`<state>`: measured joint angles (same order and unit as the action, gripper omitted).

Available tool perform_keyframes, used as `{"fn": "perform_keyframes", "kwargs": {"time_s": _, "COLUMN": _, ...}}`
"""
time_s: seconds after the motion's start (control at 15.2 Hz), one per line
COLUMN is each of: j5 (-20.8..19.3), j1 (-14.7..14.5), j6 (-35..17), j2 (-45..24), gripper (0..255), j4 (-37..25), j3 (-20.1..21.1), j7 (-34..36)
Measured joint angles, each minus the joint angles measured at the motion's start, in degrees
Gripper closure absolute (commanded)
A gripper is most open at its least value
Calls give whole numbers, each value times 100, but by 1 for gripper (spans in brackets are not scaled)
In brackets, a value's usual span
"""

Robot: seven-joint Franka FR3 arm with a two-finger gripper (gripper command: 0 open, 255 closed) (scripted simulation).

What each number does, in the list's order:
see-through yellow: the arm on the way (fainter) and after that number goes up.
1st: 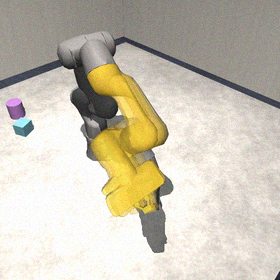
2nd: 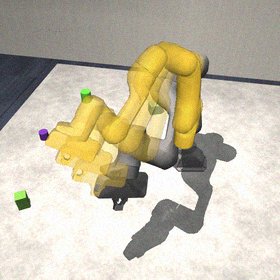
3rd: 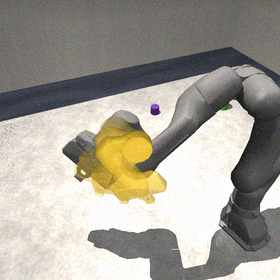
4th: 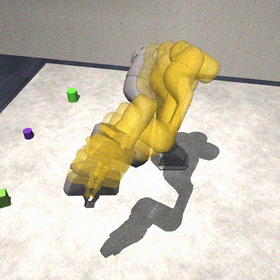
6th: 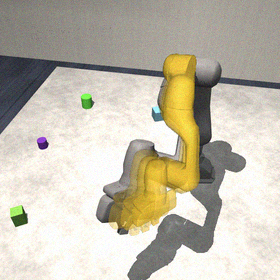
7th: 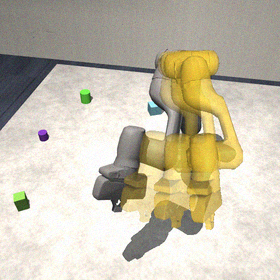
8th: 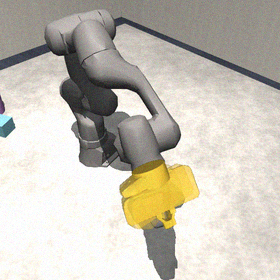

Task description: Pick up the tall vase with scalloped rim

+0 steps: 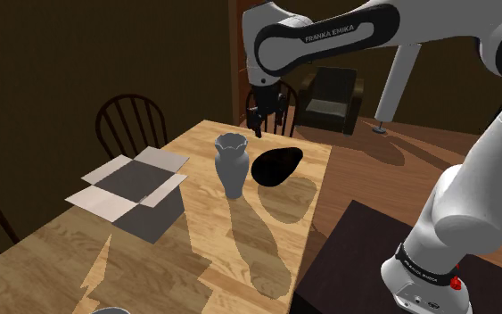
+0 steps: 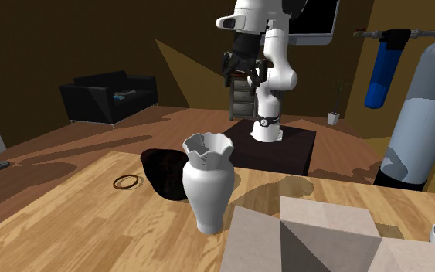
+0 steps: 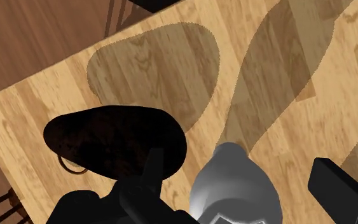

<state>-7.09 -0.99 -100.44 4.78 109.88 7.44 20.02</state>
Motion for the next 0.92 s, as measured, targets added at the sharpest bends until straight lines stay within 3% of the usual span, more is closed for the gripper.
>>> {"fn": "perform_keyframes", "kwargs": {"time_s": 0.59, "j5": -578, "j1": -297, "j6": 279, "j2": -2245, "gripper": 0, "j4": -2200, "j3": 153, "j7": 623}}
{"fn": "perform_keyframes", "kwargs": {"time_s": 0.92, "j5": -866, "j1": -561, "j6": 827, "j2": -3704, "gripper": 0, "j4": -4052, "j3": 80, "j7": 725}}
